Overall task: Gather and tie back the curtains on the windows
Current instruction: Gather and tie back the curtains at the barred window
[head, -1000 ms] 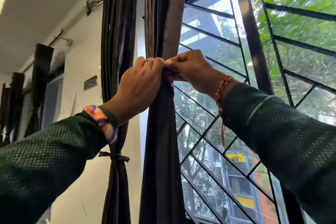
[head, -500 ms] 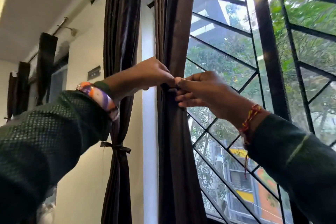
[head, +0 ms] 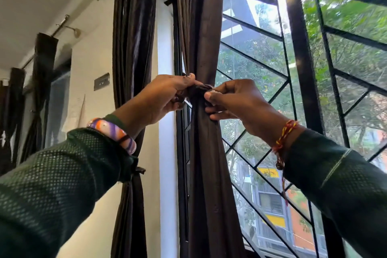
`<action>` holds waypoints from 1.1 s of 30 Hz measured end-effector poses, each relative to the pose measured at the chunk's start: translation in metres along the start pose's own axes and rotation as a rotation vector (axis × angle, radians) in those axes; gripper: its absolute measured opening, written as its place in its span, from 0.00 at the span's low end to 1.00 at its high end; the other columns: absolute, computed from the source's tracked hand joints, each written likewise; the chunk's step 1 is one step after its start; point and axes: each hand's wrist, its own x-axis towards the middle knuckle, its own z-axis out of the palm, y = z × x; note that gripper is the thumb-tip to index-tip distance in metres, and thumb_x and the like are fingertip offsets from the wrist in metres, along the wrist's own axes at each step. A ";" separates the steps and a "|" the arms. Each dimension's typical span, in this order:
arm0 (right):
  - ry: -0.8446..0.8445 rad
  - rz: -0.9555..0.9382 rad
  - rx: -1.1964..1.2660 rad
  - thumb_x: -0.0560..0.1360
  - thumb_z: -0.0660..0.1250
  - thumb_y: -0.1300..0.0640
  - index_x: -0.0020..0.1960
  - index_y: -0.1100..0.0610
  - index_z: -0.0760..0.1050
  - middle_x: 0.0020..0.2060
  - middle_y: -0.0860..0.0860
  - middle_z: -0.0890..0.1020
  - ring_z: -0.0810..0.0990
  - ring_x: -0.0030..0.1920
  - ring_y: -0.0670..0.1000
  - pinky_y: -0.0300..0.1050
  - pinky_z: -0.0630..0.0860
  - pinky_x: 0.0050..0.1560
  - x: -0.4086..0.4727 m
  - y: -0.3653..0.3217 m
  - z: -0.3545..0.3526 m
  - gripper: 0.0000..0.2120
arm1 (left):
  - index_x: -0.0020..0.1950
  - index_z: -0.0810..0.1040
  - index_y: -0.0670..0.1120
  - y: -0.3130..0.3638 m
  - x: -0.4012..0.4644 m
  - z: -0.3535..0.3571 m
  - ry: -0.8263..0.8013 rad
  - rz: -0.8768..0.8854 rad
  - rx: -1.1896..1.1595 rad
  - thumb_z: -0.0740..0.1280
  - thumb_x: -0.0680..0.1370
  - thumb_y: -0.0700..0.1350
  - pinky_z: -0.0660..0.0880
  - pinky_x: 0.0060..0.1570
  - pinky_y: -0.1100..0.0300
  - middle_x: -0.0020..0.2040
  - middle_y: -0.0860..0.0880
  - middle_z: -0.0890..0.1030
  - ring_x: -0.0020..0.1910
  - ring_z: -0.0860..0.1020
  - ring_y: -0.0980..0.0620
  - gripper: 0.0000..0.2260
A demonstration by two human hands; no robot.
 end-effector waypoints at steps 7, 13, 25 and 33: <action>-0.080 0.081 -0.014 0.73 0.68 0.66 0.41 0.65 0.75 0.31 0.58 0.79 0.78 0.25 0.49 0.41 0.80 0.28 -0.006 0.000 -0.005 0.04 | 0.38 0.78 0.44 -0.025 0.010 -0.014 0.261 0.052 -0.276 0.60 0.80 0.44 0.61 0.26 0.67 0.27 0.51 0.67 0.27 0.62 0.56 0.13; -0.094 0.143 0.014 0.74 0.67 0.66 0.40 0.65 0.74 0.31 0.58 0.79 0.78 0.25 0.49 0.39 0.77 0.26 -0.005 0.006 -0.001 0.05 | 0.34 0.76 0.44 -0.039 0.025 -0.019 0.454 -0.037 -0.389 0.62 0.79 0.43 0.59 0.18 0.70 0.25 0.51 0.71 0.15 0.62 0.61 0.14; 0.046 -0.062 -0.737 0.69 0.70 0.60 0.38 0.52 0.76 0.30 0.49 0.76 0.77 0.31 0.51 0.48 0.79 0.36 0.024 -0.014 -0.027 0.04 | 0.45 0.80 0.38 -0.010 0.042 -0.027 0.156 0.159 0.733 0.70 0.73 0.45 0.74 0.37 0.56 0.42 0.38 0.82 0.35 0.75 0.47 0.10; 0.190 -0.387 -1.337 0.72 0.62 0.55 0.48 0.53 0.80 0.48 0.51 0.82 0.80 0.51 0.56 0.44 0.74 0.47 0.047 -0.105 -0.028 0.09 | 0.43 0.84 0.44 0.074 0.068 -0.027 0.185 0.512 0.683 0.69 0.73 0.45 0.77 0.46 0.59 0.41 0.48 0.84 0.42 0.80 0.51 0.06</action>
